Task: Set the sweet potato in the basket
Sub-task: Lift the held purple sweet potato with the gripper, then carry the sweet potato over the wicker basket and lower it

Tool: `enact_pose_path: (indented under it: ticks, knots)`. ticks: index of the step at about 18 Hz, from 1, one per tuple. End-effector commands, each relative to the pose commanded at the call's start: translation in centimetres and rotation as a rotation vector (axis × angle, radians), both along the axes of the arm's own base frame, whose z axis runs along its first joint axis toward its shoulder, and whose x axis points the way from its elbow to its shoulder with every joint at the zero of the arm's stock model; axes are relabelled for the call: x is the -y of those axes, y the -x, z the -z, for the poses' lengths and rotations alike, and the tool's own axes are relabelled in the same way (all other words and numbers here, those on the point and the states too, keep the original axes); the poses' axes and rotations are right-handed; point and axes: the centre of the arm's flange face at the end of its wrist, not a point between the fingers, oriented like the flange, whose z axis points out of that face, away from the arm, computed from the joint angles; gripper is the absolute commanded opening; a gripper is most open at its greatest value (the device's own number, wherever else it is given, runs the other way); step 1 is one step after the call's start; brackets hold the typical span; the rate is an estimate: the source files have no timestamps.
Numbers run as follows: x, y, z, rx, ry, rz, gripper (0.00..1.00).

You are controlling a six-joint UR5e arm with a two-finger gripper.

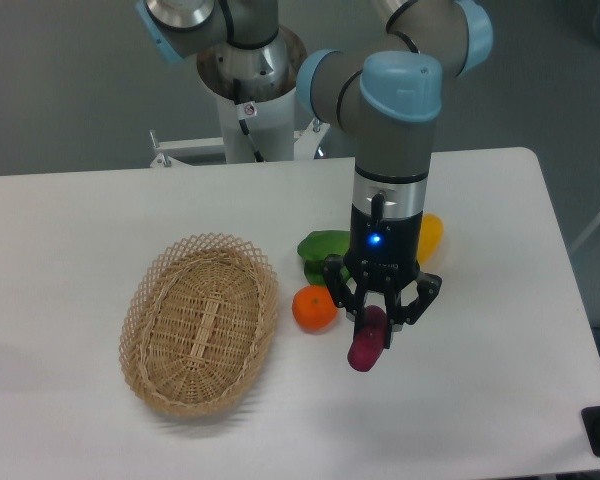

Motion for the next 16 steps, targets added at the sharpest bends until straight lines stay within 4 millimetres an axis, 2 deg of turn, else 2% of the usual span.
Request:
enact_pose_path:
  ticks: [2,5,8,11,13,16]
  knots:
    - [-0.1,-0.3,0.2,0.002,0.004,0.005,0.39]
    - [-0.3,-0.5,-0.6,-0.002,-0.005,-0.001,0.39]
    - [-0.7,-1.3,-0.3,0.016,-0.006,-0.011,0.39]
    - [-2.3,-3.7,-0.3,0.039,-0.006,-0.015,0.39]
    - [-4.2,-6.5,0.0,0.038,0.024,-0.052,0.39]
    - [-7.2,-11.8,1.9,0.003,0.105,-0.057,0.39]
